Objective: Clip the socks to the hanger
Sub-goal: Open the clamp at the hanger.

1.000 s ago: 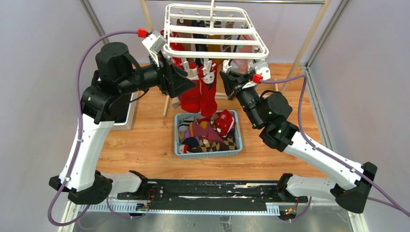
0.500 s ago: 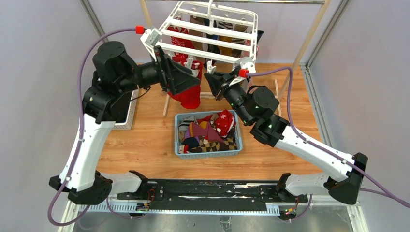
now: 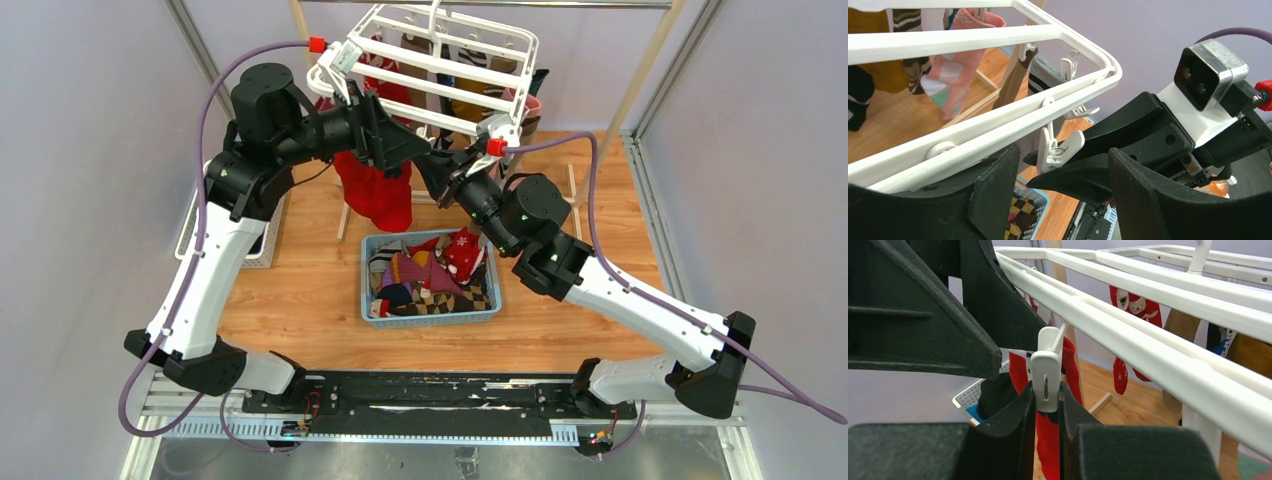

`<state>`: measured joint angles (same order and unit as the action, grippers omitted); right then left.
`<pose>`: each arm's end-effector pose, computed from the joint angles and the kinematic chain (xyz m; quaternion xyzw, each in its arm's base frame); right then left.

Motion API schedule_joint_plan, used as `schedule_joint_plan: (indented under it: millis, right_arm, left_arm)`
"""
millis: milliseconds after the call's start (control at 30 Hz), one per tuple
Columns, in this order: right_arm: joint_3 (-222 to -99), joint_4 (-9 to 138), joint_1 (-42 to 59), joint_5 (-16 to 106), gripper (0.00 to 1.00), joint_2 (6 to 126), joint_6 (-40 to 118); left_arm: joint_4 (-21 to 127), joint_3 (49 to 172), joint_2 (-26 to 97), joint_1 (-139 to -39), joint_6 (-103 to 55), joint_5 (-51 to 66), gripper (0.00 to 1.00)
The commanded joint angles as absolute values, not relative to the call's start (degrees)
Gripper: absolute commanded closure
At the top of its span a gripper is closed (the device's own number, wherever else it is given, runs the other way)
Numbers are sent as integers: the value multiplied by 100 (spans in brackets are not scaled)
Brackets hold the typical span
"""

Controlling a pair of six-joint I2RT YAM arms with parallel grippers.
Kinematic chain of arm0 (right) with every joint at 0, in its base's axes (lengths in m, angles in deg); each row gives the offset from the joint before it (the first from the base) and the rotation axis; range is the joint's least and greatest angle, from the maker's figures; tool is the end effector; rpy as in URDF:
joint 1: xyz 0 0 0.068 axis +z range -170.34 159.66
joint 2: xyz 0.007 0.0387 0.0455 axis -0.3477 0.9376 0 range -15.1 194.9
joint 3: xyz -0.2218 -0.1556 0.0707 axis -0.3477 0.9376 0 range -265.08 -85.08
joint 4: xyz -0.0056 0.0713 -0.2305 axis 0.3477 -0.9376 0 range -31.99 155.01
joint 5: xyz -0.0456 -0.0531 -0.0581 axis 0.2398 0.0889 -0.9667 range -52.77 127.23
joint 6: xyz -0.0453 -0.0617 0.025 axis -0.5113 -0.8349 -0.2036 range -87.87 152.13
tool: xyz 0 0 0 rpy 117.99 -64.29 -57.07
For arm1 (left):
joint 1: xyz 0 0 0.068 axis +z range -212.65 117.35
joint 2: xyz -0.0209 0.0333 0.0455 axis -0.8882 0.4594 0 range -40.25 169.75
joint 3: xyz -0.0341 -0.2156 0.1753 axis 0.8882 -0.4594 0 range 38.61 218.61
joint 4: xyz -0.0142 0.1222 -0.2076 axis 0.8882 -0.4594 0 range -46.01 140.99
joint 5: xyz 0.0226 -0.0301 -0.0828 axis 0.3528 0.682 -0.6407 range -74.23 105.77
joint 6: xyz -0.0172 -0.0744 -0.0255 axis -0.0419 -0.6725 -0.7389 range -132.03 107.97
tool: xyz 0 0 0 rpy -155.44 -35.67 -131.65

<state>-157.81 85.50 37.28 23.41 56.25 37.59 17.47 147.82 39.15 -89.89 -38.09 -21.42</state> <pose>0.1675 0.2331 0.4888 -0.1549 0.5432 0.3728 0.7361 0.2148 -0.1579 0.5350 0.2252 0.6892 -0.4986 0.4750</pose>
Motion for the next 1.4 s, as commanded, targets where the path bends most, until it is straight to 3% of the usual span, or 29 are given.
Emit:
schedule_joint_plan:
  millis: [0,1067,1233,1367]
  right_arm:
    - [-16028,8355,3863,2760,100,5693,3913]
    - [-16275,7978,3863,3095,100,5898,4017]
    - [-16264,7908,3863,3117,100,5868,3987]
    - [-16172,7969,3856,3011,80,5744,3974]
  left_arm:
    - [1894,14959,4003,-9025,-3729,-2025,31]
    - [1981,14944,4252,-9060,-3355,-1683,48]
    - [2077,14856,4241,-9059,-3433,-1614,56]
    - [2104,14789,4214,-9059,-3428,-1607,73]
